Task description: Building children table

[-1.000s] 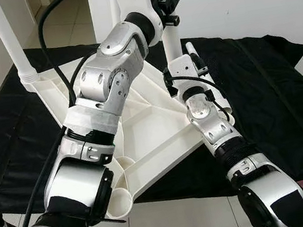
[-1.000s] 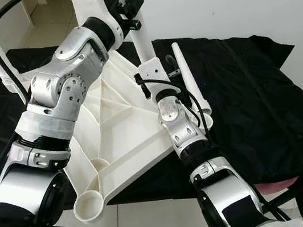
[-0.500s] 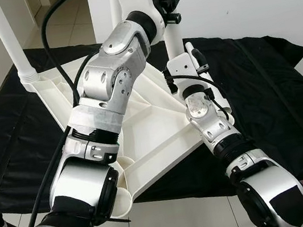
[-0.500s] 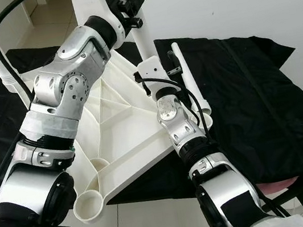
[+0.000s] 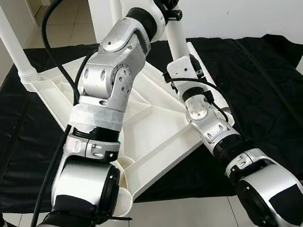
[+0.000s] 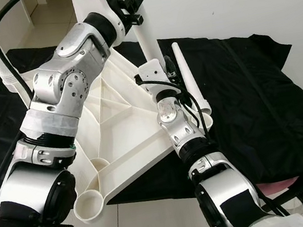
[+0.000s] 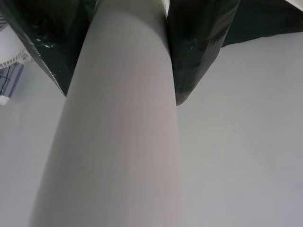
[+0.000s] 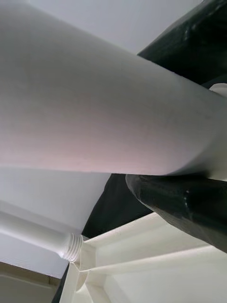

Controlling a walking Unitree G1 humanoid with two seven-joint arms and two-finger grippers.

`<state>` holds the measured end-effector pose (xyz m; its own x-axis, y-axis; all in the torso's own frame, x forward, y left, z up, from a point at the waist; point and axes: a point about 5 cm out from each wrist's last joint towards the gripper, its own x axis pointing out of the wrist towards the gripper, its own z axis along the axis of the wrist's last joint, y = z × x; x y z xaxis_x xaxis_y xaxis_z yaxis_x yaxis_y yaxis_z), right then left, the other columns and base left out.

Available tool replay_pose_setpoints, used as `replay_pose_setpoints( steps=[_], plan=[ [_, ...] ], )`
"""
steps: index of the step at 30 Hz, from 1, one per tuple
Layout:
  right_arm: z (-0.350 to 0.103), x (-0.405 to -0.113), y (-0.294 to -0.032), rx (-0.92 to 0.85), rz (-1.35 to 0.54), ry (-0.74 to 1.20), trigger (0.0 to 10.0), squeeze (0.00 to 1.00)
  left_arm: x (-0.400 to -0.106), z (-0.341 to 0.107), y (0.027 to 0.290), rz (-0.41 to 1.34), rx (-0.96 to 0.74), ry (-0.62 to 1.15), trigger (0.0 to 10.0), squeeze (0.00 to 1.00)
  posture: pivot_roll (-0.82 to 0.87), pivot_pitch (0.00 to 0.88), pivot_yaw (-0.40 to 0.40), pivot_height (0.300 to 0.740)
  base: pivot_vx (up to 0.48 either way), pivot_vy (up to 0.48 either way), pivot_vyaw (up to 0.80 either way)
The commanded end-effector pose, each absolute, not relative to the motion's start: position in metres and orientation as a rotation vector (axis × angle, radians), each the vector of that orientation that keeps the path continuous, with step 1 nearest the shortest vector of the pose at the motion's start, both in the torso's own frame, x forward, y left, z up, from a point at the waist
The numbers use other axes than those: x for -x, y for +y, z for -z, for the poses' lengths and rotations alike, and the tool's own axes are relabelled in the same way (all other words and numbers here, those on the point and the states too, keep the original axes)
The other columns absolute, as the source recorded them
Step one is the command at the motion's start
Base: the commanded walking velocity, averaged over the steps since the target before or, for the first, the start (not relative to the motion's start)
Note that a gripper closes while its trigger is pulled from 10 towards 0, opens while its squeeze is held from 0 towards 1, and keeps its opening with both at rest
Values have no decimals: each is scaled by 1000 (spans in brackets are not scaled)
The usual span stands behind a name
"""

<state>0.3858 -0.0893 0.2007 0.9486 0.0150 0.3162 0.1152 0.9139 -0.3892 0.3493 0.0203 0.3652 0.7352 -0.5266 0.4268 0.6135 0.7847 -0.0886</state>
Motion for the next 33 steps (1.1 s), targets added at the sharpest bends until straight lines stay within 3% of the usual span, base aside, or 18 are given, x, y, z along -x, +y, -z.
replay_pose_setpoints(
  steps=[1, 2, 5, 6, 7, 8, 12, 13, 14, 15, 23, 24, 33],
  plan=[
    [-198, -387, -90, 432, 62, -314, 1176, 0, -347, -373, 17, 622, 200, -420, 10000, 0, 62, 0, -77, 740, 0, 0, 0],
    [-200, -386, -90, 431, 60, -326, 0, 0, -347, -373, 17, 623, 200, -420, 10000, 0, 61, 0, -77, 740, 0, 0, 0],
    [-202, -387, -93, 428, 82, -337, 0, 0, -347, -373, 17, 622, 198, -418, 10000, 0, 60, 0, -79, 740, 0, 0, 0],
    [-202, -387, -93, 427, 85, -338, 3412, 0, -347, -373, 17, 622, 197, -417, 10000, 0, 60, 0, -79, 740, 0, 0, 0],
    [-202, -387, -93, 427, 85, -338, 3412, 0, -347, -373, 17, 622, 197, -417, 10000, 0, 60, 0, -79, 740, 0, 0, 0],
    [-202, -388, -96, 414, 100, -334, 10000, 0, -347, -372, 16, 620, 189, -411, 10000, 0, 60, 0, -80, 740, 0, 0, 0],
    [-203, -388, -100, 370, 126, -326, 10000, 0, -345, -371, 14, 635, 159, -424, 10000, 0, 60, 0, -79, 740, 0, 0, 0],
    [-203, -389, -100, 364, 128, -323, 10000, 0, -344, -371, 13, 654, 179, -425, 10000, 325, 60, 0, -78, 740, 0, 0, 0],
    [-203, -389, -100, 364, 128, -323, 10000, 0, -344, -371, 13, 654, 179, -425, 10000, 325, 60, 0, -78, 740, 0, 0, 0],
    [-203, -389, -100, 361, 129, -319, 10000, 0, -342, -370, 11, 687, 223, -419, 10000, 1000, 59, 0, -78, 740, 0, 0, 0],
    [-203, -391, -101, 216, 122, -262, 10000, 0, -337, -372, 8, 745, 215, -443, 10000, 1000, 61, 0, -76, 740, 0, 0, 0],
    [-204, -392, -101, 206, 122, -261, 10000, 0, -337, -373, 7, 752, 223, -443, 10000, 0, 62, 0, -75, 740, 0, 0, 0],
    [-208, -394, -105, 94, 128, -232, 10000, 0, -322, -376, 8, 866, 321, -487, 10000, 0, 62, 0, -76, 740, 0, 0, 0]
  ],
)
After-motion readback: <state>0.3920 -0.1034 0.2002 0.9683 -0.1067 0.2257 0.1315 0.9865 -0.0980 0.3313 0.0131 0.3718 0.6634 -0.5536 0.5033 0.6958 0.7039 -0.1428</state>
